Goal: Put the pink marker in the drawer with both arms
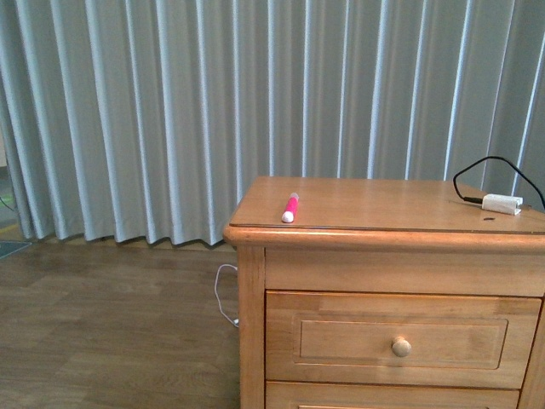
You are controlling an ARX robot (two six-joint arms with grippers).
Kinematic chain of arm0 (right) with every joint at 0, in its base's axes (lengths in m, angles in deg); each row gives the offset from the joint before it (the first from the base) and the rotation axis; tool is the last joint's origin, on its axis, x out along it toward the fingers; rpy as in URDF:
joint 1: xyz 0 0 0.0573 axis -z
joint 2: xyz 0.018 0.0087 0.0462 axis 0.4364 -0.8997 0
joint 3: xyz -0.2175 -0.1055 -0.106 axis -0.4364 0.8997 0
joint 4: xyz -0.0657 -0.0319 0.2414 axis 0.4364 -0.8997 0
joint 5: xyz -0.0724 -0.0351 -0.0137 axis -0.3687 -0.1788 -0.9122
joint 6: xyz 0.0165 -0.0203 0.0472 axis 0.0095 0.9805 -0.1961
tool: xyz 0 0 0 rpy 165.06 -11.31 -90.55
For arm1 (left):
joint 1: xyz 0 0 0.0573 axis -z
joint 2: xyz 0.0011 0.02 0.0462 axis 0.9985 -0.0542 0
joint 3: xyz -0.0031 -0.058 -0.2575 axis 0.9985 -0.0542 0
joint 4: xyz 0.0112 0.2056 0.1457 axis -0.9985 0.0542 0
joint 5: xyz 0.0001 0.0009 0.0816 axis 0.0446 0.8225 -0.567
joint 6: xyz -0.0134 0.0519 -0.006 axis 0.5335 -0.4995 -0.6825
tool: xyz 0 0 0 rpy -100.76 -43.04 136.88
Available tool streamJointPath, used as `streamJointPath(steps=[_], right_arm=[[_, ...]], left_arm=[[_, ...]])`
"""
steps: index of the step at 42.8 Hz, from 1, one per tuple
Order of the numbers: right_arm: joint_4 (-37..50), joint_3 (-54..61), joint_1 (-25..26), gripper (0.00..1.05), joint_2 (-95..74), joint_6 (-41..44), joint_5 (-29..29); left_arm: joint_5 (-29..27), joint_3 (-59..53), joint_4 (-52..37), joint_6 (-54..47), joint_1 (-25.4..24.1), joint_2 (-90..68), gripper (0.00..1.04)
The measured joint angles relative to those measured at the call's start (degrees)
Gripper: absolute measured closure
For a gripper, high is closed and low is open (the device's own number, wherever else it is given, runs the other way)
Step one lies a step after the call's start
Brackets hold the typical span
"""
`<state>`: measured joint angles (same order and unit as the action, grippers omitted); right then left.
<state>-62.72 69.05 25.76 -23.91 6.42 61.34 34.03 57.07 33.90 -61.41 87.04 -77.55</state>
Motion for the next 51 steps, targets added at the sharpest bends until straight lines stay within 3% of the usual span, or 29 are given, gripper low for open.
streamJointPath(steps=[36,40,46,51], right_arm=[[-0.02,0.00,0.00,0.09,-0.02,0.00,0.02],[-11.34,-5.25,1.27,0.09,-9.01,-4.61,3.67],[-4.66,-8.41,-0.70,0.09,-23.17,-6.71,2.78],[10.51,-13.75,-6.91,0.09,-42.32,-7.61,-1.62]], left_arm=[[0.00,0.00,0.00,0.00,0.00,0.00,0.06],[0.02,0.00,0.00,0.00,0.00,0.00,0.06],[0.02,0.00,0.00,0.00,0.00,0.00,0.06],[0.00,0.00,0.00,0.00,0.00,0.00,0.06]])
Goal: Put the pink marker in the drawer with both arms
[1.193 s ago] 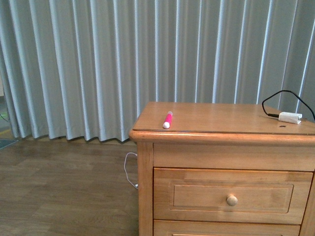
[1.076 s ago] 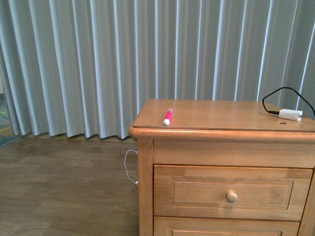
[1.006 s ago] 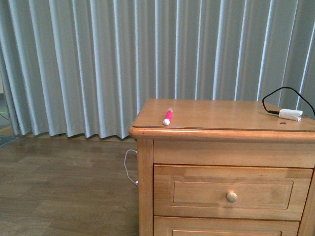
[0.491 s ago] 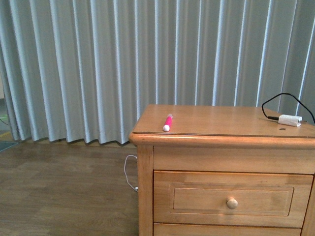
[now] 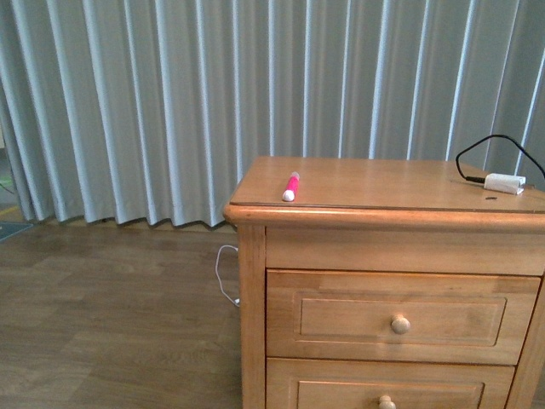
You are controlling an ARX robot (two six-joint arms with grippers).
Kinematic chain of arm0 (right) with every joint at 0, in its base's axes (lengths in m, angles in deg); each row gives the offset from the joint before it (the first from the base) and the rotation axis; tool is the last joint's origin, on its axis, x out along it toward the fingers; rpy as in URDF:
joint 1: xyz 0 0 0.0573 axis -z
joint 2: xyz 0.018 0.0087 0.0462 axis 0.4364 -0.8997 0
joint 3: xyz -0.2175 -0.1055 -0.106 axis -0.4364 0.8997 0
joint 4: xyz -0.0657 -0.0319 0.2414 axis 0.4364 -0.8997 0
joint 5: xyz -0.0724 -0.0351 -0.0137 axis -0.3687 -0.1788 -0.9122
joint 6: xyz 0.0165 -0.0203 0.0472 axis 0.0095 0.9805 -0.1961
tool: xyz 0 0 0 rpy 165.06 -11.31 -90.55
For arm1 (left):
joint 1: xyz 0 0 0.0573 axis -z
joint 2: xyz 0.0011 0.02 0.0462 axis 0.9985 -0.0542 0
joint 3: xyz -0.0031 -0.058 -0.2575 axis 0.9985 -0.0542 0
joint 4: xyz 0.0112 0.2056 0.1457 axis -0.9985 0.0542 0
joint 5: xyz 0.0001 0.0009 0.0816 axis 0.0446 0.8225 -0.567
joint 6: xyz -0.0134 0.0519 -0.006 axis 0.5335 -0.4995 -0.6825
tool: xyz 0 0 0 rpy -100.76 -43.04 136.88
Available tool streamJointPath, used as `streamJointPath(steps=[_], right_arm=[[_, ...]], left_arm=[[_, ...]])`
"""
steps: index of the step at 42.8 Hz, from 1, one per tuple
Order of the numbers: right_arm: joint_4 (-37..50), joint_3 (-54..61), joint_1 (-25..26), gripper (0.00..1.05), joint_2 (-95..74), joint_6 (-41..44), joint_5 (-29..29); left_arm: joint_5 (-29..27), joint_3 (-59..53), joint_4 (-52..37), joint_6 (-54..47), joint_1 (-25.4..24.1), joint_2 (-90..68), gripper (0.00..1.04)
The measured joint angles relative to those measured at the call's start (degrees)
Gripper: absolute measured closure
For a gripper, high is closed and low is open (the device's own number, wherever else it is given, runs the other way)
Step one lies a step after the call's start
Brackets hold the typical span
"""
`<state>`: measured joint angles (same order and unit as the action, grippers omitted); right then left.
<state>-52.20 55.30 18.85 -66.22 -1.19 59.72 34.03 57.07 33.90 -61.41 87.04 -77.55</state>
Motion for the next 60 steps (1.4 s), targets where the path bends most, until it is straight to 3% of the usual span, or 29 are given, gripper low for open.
streamJointPath(steps=[9,20,42,60], right_arm=[[15.96,-8.70,-5.46,0.09,-26.34,-0.44,-4.28],[23.61,-20.81,-7.23,0.09,-51.45,-1.62,-7.61],[24.72,-46.34,-8.02,0.09,-78.73,-0.63,-9.62],[22.08,-55.89,-6.84,0.09,-86.90,1.49,-7.76]], left_arm=[[0.00,0.00,0.00,0.00,0.00,0.00,0.06],[0.00,0.00,0.00,0.00,0.00,0.00,0.06],[0.00,0.00,0.00,0.00,0.00,0.00,0.06],[0.02,0.00,0.00,0.00,0.00,0.00,0.06]])
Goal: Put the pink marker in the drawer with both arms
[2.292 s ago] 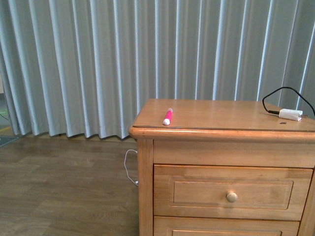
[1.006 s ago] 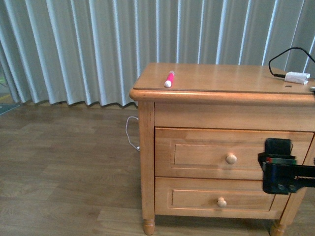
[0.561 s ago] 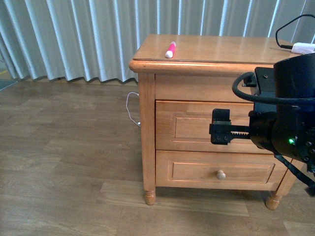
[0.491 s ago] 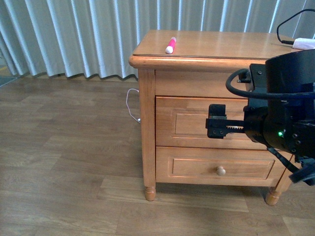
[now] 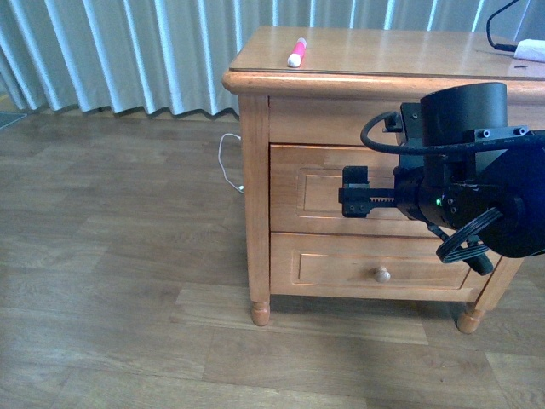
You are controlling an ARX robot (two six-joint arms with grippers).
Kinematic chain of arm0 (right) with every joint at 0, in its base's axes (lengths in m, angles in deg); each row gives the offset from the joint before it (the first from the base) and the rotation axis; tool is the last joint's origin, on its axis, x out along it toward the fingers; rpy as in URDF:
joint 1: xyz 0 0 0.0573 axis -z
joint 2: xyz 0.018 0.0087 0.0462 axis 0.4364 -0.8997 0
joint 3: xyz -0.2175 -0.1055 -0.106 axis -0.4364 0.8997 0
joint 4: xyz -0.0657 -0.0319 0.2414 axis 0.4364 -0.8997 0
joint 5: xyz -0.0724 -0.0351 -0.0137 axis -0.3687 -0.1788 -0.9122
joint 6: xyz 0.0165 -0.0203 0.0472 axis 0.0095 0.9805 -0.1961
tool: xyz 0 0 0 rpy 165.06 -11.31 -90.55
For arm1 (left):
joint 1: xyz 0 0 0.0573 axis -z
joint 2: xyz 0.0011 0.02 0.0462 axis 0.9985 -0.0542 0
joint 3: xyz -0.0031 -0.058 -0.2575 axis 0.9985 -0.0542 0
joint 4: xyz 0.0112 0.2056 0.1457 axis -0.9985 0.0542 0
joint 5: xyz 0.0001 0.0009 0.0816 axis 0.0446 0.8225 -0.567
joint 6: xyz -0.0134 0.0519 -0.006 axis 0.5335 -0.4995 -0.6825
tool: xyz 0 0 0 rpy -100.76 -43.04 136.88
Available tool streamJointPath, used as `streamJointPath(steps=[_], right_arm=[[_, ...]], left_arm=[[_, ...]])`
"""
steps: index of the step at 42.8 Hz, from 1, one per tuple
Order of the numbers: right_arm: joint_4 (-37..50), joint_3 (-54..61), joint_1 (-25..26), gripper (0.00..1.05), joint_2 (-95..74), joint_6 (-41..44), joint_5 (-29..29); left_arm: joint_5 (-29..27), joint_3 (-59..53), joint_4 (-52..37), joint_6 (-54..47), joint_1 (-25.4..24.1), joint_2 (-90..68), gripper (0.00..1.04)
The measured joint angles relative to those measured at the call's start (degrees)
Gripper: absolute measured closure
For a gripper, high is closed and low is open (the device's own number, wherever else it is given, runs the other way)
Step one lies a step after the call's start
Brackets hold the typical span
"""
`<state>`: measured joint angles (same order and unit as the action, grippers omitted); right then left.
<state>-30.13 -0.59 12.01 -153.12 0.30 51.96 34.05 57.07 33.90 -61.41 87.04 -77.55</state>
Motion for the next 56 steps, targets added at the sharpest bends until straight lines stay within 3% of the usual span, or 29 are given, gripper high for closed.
streamJointPath(steps=[33,35,49,56], right_arm=[[-0.87,-3.30,1.88,0.09,-4.31,1.60,0.31],[-0.81,-3.30,1.90,0.14,-4.31,1.53,-0.02],[-0.94,-3.30,2.58,0.77,-4.31,1.49,-0.37],[0.26,-1.49,2.54,0.81,-3.82,0.83,-0.09]], left_arm=[[-0.02,0.00,0.00,0.00,0.00,0.00,0.06],[-0.02,0.00,0.00,0.00,0.00,0.00,0.06],[0.00,0.00,0.00,0.00,0.00,0.00,0.06],[-0.02,0.00,0.00,0.00,0.00,0.00,0.06]])
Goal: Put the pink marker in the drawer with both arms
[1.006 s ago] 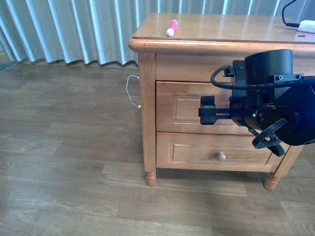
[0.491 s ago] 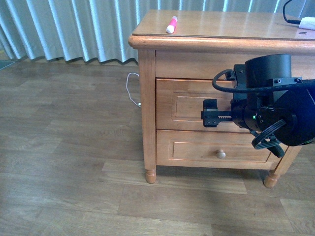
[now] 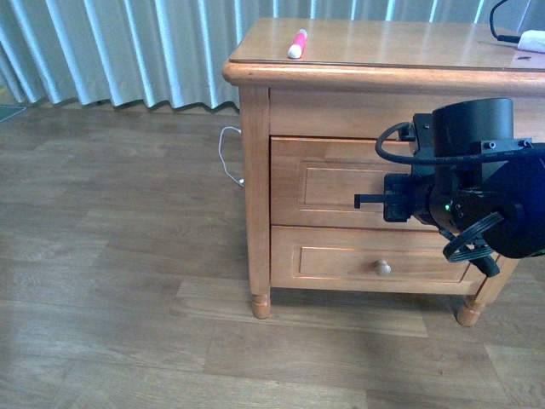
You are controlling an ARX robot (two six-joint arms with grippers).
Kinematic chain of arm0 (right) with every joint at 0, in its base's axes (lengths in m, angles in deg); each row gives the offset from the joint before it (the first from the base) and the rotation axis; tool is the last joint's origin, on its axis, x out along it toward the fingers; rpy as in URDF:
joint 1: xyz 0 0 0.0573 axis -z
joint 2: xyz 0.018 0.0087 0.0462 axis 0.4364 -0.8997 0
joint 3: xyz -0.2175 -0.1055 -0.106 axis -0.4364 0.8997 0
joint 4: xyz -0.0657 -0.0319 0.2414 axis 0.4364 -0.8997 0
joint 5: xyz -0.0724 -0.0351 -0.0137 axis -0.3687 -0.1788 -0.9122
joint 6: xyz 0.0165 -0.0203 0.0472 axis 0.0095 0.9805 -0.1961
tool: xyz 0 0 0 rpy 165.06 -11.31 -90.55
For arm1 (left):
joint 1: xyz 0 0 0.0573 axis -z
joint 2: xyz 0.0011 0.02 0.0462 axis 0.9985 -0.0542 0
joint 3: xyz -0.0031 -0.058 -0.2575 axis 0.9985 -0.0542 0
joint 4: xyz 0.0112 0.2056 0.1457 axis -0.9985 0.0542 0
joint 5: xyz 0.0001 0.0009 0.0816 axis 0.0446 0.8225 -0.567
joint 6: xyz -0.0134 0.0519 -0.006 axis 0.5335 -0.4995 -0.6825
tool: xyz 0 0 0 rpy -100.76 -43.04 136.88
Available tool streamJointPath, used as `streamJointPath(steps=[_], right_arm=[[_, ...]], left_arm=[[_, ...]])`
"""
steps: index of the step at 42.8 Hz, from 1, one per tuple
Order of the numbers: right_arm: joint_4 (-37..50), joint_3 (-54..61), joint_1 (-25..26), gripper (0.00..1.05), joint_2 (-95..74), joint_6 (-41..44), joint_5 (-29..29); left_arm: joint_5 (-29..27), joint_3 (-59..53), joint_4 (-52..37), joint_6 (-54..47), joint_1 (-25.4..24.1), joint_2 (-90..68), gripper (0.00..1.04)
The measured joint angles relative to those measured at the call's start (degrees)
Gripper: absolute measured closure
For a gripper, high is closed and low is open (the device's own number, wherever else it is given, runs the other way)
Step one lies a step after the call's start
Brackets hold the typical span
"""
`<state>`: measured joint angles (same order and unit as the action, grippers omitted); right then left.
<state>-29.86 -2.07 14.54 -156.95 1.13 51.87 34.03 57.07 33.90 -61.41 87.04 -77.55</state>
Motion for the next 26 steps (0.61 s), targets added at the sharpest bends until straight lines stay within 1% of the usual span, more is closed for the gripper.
streamJointPath(steps=[12,20,23,25,26], right_arm=[[7.98,14.99,-0.61,0.81,7.04,-2.67,1.07],[13.66,31.12,-1.29,0.81,15.76,-5.03,3.15],[15.54,36.09,-1.46,0.69,18.88,-5.84,3.96],[16.66,39.56,-1.57,0.58,22.18,-6.45,3.87],[16.92,40.54,-1.57,0.55,23.30,-6.45,3.85]], left_arm=[[0.00,0.00,0.00,0.00,0.00,0.00,0.06],[0.02,0.00,0.00,0.00,0.00,0.00,0.06],[0.00,0.00,0.00,0.00,0.00,0.00,0.06],[0.02,0.00,0.00,0.00,0.00,0.00,0.06],[0.02,0.00,0.00,0.00,0.00,0.00,0.06]])
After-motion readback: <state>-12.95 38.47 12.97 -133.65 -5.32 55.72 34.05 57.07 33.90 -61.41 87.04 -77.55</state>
